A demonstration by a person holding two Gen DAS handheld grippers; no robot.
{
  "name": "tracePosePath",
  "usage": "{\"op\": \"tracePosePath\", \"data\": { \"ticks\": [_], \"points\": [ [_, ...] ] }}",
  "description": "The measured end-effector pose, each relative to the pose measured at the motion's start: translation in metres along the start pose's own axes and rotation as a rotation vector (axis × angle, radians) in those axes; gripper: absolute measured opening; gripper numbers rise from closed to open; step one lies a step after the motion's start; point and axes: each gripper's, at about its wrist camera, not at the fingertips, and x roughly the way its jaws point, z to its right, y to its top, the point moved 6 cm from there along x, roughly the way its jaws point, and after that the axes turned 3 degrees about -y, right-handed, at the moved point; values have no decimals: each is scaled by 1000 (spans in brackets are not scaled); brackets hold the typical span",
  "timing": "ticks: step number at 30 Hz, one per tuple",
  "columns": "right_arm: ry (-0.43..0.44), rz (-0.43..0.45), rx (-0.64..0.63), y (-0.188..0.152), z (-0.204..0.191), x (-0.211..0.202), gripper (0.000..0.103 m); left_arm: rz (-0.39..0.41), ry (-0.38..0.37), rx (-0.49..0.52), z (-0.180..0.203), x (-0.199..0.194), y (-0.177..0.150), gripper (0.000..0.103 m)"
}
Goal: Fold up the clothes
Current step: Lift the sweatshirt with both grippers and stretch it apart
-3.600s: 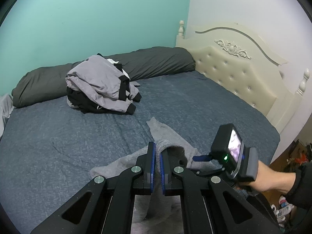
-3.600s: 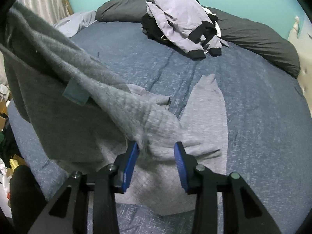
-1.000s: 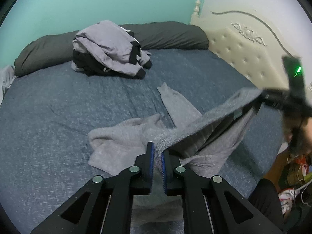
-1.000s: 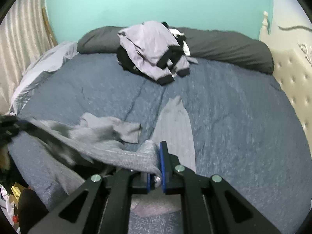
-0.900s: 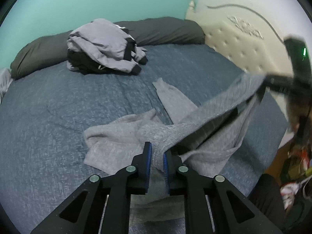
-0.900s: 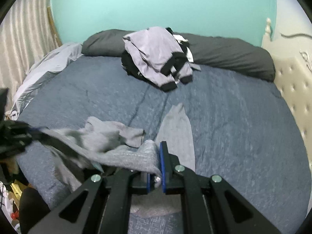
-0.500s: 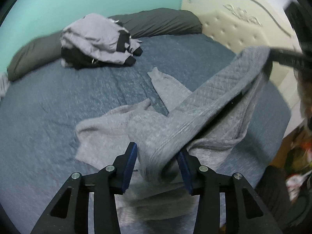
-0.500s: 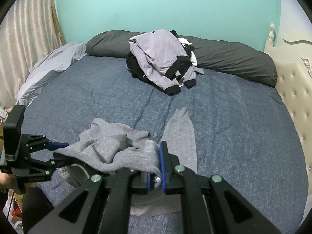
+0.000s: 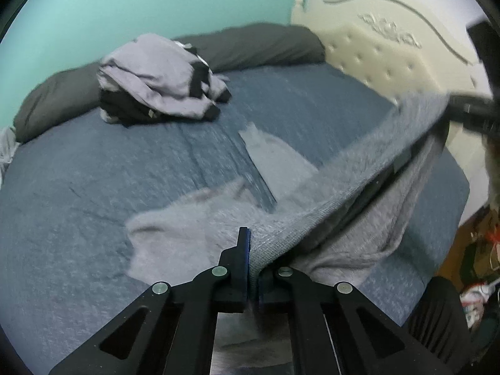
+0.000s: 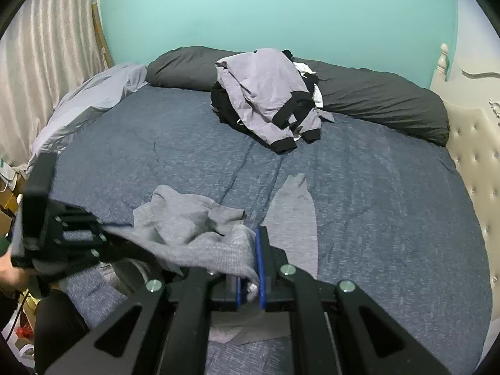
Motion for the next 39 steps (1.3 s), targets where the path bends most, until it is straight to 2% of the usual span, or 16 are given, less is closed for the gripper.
{"op": "tracePosePath", "data": {
  "ticks": [7, 15, 19, 23, 29, 34, 39],
  "points": [
    [14, 63, -4, 31, 0, -31, 7, 154, 95, -8, -27, -93, 79, 3],
    [0, 232, -72, 128, -9, -127, 7, 346, 212, 60, -23, -242, 185, 3],
    [-15, 320, -95, 182, -10, -190, 7, 420, 245, 77, -13, -307, 219, 3],
    [-42, 383, -119, 220, -11, -242, 7, 465, 266, 84, 0, -348, 232, 3],
    [-88, 435, -131, 253, -12, -291, 7, 519, 275, 78, 21, -391, 241, 3],
    [-85, 443, -100, 263, -14, -304, 7, 518, 283, 77, 34, -398, 239, 3],
    [-77, 426, -120, 251, -26, -301, 7, 497, 276, 54, 31, -392, 224, 3]
  ]
}}
